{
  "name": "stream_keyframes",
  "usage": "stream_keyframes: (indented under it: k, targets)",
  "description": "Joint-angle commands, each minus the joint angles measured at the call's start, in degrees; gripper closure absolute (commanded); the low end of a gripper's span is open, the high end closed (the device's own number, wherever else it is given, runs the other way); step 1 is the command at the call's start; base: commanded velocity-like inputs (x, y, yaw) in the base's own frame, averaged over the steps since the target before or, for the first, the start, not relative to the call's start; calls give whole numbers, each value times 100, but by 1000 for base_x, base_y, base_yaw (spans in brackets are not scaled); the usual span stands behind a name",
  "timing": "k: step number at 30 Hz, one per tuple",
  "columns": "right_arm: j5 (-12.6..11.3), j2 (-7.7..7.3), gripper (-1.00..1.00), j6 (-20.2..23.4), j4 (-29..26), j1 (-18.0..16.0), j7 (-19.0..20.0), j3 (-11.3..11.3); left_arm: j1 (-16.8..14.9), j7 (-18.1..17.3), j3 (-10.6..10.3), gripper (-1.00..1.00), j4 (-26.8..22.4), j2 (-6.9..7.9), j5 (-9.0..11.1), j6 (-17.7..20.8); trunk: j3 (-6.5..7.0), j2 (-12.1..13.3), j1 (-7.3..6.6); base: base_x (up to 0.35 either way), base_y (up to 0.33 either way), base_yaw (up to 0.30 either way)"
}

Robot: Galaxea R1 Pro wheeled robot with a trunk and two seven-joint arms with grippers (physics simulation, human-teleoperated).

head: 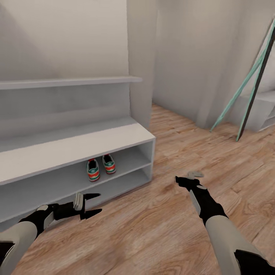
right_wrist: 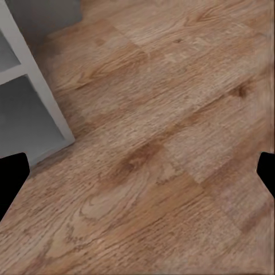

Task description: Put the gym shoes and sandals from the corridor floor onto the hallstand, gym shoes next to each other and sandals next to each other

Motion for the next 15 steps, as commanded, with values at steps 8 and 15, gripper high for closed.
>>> stream_keyframes:
  k: [8, 15]
  targets:
    - [42, 3, -100, 33, -9, -2, 2, -12, -2, 0, -51, -100, 1, -84, 48, -42, 173, 9, -22, 0, 0, -269]
    - [42, 3, -100, 33, -9, -2, 2, -12, -2, 7, -51, -100, 1, -155, 45, -39, 328, 19, -40, 0, 0, -269]
